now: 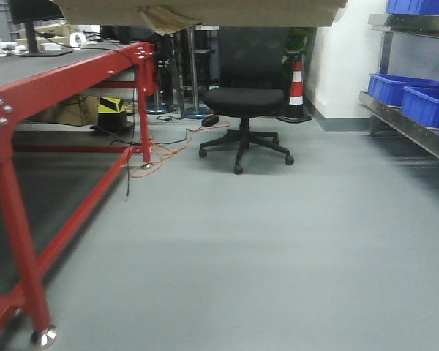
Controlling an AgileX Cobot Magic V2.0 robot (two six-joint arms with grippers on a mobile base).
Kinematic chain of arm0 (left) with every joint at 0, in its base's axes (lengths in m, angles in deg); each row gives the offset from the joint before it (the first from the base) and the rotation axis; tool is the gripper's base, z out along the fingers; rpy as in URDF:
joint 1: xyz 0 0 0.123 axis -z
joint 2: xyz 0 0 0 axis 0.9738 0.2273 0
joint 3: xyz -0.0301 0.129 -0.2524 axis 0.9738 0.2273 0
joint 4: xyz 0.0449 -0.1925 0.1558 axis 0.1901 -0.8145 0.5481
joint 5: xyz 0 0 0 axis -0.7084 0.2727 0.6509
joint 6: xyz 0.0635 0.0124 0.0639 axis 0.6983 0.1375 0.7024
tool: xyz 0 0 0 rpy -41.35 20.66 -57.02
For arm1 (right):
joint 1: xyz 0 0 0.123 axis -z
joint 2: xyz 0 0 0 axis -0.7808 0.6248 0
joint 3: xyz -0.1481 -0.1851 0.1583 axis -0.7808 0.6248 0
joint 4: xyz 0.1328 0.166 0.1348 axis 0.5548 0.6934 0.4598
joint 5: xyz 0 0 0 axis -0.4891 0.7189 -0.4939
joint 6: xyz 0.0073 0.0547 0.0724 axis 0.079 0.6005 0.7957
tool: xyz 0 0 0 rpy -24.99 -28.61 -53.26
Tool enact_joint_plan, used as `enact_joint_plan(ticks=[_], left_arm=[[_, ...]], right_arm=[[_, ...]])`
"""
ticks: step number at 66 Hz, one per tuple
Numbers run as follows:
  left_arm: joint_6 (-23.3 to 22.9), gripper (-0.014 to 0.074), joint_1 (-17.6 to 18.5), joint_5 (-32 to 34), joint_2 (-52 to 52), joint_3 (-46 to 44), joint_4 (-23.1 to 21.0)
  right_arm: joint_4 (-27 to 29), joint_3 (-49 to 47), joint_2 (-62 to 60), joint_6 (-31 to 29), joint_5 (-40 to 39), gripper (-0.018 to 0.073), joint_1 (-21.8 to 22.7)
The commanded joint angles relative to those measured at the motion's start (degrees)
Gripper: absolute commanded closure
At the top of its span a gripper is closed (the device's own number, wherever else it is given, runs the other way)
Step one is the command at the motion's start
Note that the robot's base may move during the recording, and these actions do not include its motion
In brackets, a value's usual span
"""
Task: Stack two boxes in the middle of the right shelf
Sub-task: 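Drive the base away from the red table holding the boxes, then drive to the shelving unit with blue bins, boxes held aloft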
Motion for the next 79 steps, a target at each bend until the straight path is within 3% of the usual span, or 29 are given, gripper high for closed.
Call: enact_joint_plan(ticks=[1, 79], left_arm=[[-0.46, 0.0707, -0.25, 2.13, -0.86, -0.64, 1.64], [-0.46, 0.0707, -0.25, 2.23, -0.86, -0.64, 2.13]], right_arm=[[-1.42, -0.69, -0.77, 0.39, -3.98, 0.0713, 0.2], [-1.42, -0.69, -0.77, 0.39, -4.81, 0.0713, 0.2]])
